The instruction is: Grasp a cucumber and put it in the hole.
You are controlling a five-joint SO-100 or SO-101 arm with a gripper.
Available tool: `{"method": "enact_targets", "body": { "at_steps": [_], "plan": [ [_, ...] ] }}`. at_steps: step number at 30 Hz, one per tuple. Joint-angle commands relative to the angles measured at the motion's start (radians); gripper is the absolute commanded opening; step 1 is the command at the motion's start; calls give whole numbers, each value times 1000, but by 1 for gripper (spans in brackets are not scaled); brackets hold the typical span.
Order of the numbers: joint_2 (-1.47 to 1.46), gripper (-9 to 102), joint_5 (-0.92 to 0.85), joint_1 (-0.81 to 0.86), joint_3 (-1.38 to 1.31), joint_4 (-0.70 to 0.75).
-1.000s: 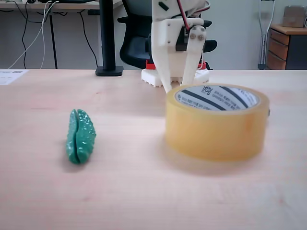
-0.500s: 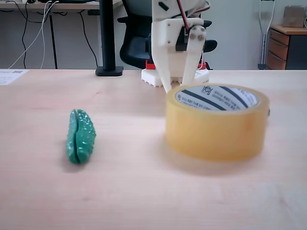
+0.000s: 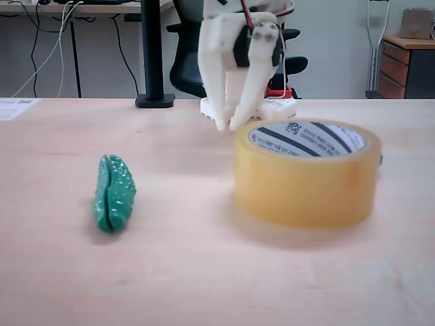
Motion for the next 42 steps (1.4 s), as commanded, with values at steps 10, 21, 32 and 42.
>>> {"method": "enact_targets", "body": {
  "at_steps": [10, 21, 32, 42],
  "plan": [
    [-126, 19, -262, 273, -215, -273],
    [-756, 28, -548, 270, -609, -393],
    [-1238, 42, -839, 270, -888, -463],
    [-1489, 47, -999, 265, -1054, -499]
  ]
}}
